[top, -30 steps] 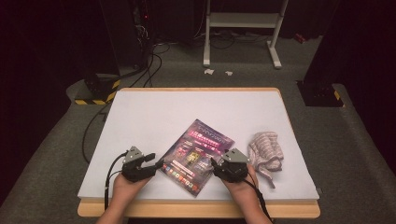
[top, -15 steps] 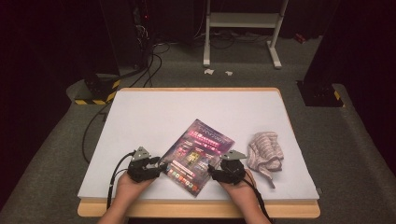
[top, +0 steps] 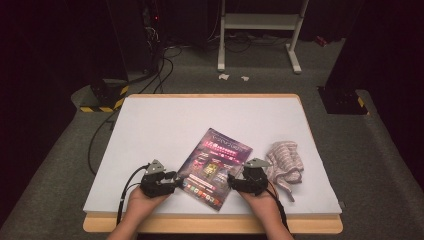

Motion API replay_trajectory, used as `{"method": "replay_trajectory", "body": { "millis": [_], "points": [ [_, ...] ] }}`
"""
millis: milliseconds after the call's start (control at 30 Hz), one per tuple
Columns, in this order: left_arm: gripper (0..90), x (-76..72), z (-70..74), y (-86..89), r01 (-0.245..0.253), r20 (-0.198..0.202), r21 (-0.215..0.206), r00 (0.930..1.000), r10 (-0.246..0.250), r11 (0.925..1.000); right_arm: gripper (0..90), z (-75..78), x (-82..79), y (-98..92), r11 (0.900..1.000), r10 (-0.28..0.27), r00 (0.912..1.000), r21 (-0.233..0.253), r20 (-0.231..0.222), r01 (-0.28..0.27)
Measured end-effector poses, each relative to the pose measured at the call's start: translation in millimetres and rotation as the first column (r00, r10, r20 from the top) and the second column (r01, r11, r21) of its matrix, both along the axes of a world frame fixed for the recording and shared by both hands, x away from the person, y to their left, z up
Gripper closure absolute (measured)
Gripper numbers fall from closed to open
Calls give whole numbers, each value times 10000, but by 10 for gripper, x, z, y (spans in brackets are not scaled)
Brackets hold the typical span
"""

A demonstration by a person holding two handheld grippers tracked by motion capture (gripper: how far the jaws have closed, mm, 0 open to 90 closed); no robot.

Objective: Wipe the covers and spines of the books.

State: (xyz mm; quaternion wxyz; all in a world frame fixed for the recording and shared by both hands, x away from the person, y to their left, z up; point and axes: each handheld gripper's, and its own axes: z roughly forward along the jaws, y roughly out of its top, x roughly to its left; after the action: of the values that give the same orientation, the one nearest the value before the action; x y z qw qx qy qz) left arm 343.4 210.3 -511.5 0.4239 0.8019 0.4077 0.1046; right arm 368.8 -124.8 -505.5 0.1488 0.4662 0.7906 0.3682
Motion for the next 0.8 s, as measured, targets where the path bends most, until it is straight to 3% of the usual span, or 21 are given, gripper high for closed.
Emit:
{"method": "replay_trajectory", "body": {
  "millis": [167,267,567,800],
  "points": [
    [549,-81,-4,-188,976,-104,-155,9952,-977,9951,306,2,34,-105,9997,-214,9998,125,-54,214],
    [547,-139,4,-295,1194,61,59,9928,-1194,9928,288,4,40,-131,9990,-441,9990,84,-88,442],
    [551,-159,-8,-274,1154,111,-45,9933,-1153,9933,305,17,75,-88,9980,-618,9981,-124,-82,616],
    [560,-210,-15,-233,885,162,-75,9960,-884,9960,305,32,305,95,9975,-618,9980,-361,-153,612]
  ]
}}
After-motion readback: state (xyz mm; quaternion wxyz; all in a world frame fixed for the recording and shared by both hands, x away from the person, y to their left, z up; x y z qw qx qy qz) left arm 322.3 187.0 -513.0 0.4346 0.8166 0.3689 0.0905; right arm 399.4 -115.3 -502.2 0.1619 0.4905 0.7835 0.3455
